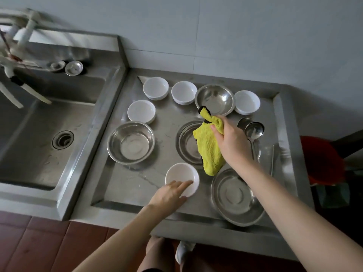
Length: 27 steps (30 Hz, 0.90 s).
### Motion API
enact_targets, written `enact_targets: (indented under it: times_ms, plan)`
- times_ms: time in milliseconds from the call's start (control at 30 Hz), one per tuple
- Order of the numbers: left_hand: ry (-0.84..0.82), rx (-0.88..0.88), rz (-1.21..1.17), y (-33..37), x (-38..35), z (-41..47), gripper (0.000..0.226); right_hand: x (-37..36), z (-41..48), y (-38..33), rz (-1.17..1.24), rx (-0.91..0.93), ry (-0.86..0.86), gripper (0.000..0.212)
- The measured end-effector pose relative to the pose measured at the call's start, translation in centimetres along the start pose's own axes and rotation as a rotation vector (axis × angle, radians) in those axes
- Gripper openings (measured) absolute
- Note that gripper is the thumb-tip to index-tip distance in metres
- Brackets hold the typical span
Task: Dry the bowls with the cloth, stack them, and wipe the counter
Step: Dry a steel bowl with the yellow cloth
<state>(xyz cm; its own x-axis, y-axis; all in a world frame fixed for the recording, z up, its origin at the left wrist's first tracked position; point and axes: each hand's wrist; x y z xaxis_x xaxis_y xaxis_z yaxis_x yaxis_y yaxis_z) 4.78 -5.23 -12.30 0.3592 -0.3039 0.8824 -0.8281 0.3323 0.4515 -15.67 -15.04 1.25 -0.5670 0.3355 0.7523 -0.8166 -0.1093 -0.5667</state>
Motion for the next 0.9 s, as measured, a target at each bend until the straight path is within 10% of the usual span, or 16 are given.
enact_targets:
  times_ms: [267, 900]
  plan:
    - [0.638, 0.776, -0.307, -6.9, 7.6, -0.7, 0.034, -2.7, 1.3, -3.3, 0.082, 0.021, -0.082, 0.032]
    - [0.365, 0.893, -0.581, -20.3, 12.3, 3.6, 0.069, -10.3, 4.1, -11.2, -0.051, -0.087, -0.149, 0.030]
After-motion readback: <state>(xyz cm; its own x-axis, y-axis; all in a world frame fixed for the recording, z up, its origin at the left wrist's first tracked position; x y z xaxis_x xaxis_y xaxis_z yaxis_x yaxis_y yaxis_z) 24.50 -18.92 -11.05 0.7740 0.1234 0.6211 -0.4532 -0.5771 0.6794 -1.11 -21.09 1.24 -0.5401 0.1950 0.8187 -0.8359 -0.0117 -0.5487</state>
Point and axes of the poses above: each hand's wrist, its own z-axis towards the middle knuckle, its own x-axis out of the back of the hand, y = z × x, and after that the axes turned 11 degrees about y, right-handed
